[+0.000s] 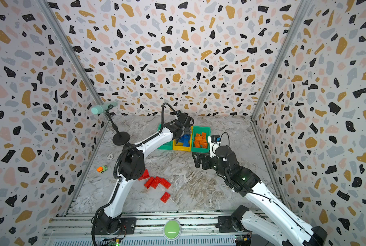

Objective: Sort the legos into containers by color
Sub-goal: Place the lego in the container, then pick up the lego from the center of the table.

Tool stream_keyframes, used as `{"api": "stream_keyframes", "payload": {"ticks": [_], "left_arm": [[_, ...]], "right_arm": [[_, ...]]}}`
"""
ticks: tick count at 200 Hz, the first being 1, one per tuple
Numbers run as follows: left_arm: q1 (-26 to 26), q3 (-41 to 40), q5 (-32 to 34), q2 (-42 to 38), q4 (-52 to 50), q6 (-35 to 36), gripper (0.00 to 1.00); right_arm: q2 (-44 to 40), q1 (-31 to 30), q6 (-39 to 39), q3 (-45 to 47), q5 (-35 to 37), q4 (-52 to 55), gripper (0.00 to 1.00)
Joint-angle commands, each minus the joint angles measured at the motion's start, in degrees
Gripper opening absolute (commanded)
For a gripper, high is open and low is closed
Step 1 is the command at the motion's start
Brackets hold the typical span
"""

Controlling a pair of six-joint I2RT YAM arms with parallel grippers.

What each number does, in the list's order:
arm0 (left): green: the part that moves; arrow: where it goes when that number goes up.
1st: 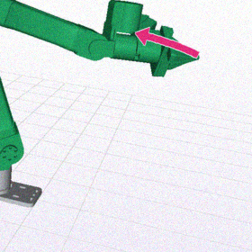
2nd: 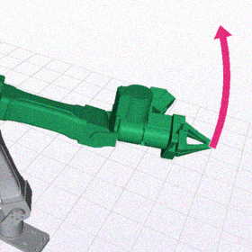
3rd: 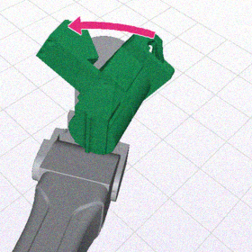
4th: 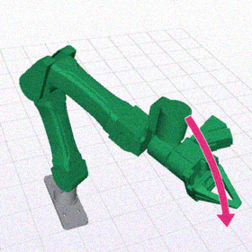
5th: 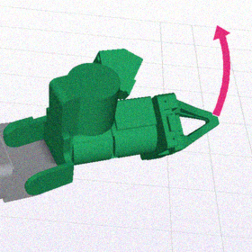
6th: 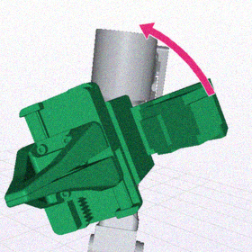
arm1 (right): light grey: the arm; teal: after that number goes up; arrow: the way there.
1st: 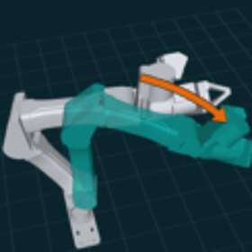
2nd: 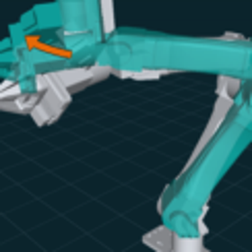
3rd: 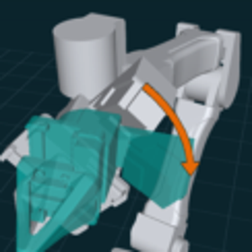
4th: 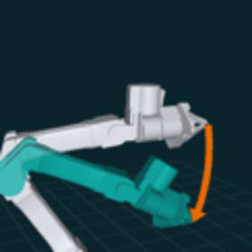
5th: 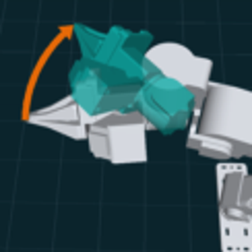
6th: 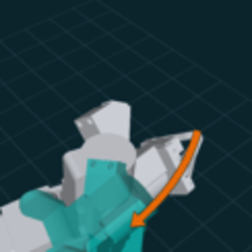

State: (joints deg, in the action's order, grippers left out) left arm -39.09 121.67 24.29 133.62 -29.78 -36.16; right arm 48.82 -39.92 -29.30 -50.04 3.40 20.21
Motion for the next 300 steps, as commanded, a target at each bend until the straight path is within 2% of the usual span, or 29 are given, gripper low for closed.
{"api": "stream_keyframes", "payload": {"ticks": [1,44,64,97,128,174,214,300], "left_arm": [[-0.8,-5.9,2.8,-9.4,1.9,1.7,0.84],[-0.8,-38.1,7.3,-32.2,12.6,-3.1,0.77],[-0.8,-51.4,8.6,-41.8,14.4,-6.8,0.74],[-0.8,-68.2,8.8,-53.7,13.7,-13.9,0.73],[-0.8,-78.9,9.0,-61.0,13.7,-19.9,0.70],[-0.7,-86.3,8.0,-62.9,15.4,-22.5,0.68],[-0.6,-87.4,6.8,-58.7,17.1,-22.5,0.66],[0.2,-88.0,5.9,-53.4,19.8,-21.9,0.63]], "right_arm": [[0.2,0.2,0.3,-0.6,-0.5,0.5,0.99],[2.3,0.4,-0.4,0.4,-3.4,-2.3,0.99],[4.2,0.3,-0.4,0.3,-5.2,-3.4,0.99],[6.5,0.0,-0.8,0.3,-7.5,-5.3,0.99],[8.9,-0.9,-1.2,-0.2,-8.8,-7.0,0.99],[13.6,-5.3,-1.4,-2.7,-7.8,-6.9,0.99],[14.7,-7.7,-1.8,-3.7,-6.1,-6.4,0.99],[13.4,-7.8,-1.8,-3.6,-3.8,-5.3,0.99]]}}
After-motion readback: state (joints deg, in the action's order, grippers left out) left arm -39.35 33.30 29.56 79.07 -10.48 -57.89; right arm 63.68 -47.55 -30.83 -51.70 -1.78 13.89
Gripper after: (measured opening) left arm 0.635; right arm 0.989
